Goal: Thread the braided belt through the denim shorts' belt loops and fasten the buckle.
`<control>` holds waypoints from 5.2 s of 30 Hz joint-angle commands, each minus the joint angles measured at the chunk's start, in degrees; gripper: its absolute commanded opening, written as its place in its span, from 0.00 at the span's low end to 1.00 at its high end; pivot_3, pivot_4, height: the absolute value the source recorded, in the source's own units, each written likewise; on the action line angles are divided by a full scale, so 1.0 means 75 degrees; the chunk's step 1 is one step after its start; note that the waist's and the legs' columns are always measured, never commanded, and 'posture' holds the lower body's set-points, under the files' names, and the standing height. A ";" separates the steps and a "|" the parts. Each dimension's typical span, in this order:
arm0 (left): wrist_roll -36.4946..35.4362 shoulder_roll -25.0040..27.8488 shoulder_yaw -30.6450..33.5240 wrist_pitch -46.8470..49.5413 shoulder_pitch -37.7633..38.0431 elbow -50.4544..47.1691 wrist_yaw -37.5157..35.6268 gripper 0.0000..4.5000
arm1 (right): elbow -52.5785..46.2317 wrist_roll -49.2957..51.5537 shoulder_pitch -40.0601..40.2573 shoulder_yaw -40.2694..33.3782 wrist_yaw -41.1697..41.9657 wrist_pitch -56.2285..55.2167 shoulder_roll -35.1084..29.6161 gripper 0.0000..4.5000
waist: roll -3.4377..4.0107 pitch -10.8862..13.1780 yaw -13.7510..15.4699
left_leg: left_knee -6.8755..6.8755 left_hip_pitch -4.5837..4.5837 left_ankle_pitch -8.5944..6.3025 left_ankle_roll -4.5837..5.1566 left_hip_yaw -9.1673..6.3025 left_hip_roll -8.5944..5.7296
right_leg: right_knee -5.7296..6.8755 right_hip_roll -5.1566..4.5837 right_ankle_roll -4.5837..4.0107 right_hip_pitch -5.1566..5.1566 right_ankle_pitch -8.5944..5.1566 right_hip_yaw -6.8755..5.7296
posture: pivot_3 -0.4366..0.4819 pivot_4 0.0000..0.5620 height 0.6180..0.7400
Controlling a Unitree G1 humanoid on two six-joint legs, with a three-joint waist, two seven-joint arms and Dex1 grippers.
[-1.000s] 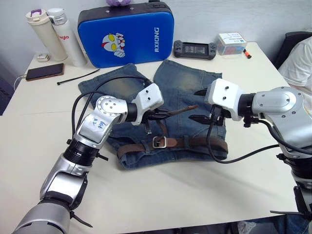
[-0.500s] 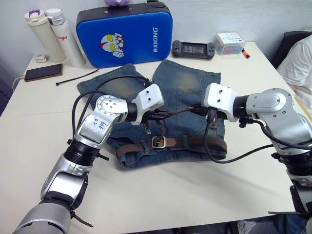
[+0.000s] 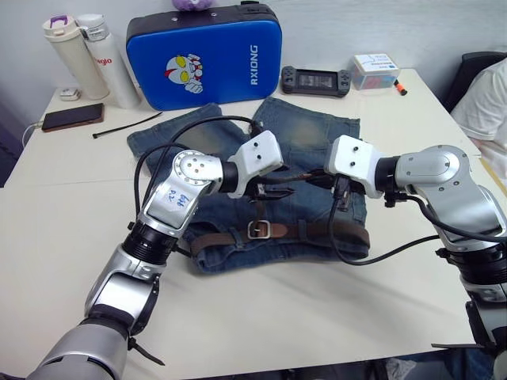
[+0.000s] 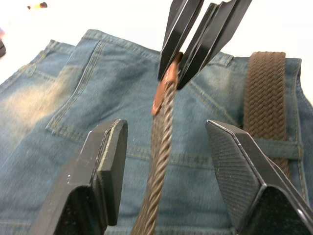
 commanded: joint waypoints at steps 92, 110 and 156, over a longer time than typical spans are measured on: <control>0.1555 0.2473 0.0097 -0.4085 0.0143 0.0959 -0.2767 0.00 | -0.1042 -0.2133 0.2573 0.0712 -0.2144 -0.1352 0.1829 0.02 | -0.0006 -0.0007 -0.0161 | 0.0175 -0.0136 -0.0006 0.0006 -0.0010 -0.0028 | 0.0236 -0.0010 -0.0007 -0.0147 -0.0003 0.0010 | 0.48 0.27 0.38; 0.1950 0.2382 -0.0196 -0.4676 0.0075 0.1202 -0.2966 0.00 | -0.1023 -0.2335 0.2307 0.0735 -0.2093 -0.1408 0.1856 0.02 | -0.0006 -0.0007 -0.0190 | 0.0177 -0.0138 -0.0007 0.0007 -0.0010 -0.0029 | 0.0238 -0.0011 -0.0007 -0.0149 -0.0003 0.0010 | 0.48 0.27 0.38; 0.2374 -0.0160 -0.1086 -0.1800 0.0282 -0.0112 -0.2149 0.00 | -0.1466 -0.2177 0.2197 0.0835 -0.1598 -0.1038 0.2199 0.02 | -0.0010 -0.0016 -0.0041 | 0.0193 -0.0136 -0.0008 0.0008 -0.0008 -0.0036 | 0.0241 -0.0016 -0.0007 -0.0140 -0.0003 0.0012 | 0.48 0.27 0.38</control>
